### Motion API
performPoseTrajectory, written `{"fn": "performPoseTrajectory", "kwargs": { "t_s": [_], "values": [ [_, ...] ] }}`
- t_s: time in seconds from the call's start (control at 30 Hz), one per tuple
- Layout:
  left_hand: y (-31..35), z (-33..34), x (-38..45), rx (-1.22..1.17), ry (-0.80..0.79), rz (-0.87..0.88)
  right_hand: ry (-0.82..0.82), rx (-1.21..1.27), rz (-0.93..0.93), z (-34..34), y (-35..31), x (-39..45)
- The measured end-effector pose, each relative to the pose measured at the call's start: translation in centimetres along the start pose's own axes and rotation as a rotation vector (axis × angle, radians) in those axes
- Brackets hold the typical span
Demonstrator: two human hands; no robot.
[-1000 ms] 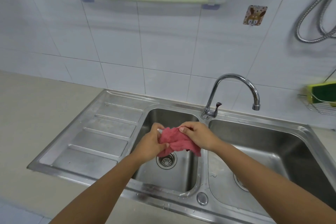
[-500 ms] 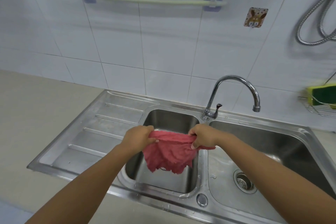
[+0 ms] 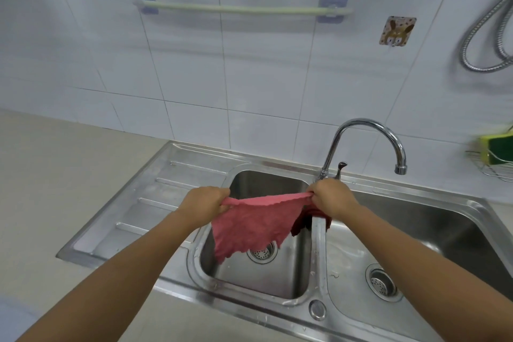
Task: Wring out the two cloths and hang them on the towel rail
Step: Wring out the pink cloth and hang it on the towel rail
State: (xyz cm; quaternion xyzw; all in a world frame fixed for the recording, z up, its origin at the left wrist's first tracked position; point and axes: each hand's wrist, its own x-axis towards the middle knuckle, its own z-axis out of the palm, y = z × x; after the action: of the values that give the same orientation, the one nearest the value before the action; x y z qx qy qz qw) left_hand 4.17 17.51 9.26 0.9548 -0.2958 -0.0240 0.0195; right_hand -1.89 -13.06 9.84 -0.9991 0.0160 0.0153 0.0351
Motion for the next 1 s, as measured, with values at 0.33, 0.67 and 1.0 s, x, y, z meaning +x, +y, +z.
{"fn": "performPoseTrajectory", "kwargs": {
  "t_s": [0.33, 0.67, 1.0],
  "values": [
    [-1.3, -0.7, 0.9, 0.030, -0.132, -0.102, -0.235, 0.213, 0.019, -1.8, 0.4, 2.6],
    [-4.0, -8.1, 4.2, -0.405, 0.522, -0.290, 0.446, 0.479, 0.101, -10.6, -2.8, 6.9],
    [-6.7, -9.4, 2.0, -0.136, -0.209, -0.107, -0.202, -0.008, -0.012, -9.1, -2.0, 7.0]
  ]
}}
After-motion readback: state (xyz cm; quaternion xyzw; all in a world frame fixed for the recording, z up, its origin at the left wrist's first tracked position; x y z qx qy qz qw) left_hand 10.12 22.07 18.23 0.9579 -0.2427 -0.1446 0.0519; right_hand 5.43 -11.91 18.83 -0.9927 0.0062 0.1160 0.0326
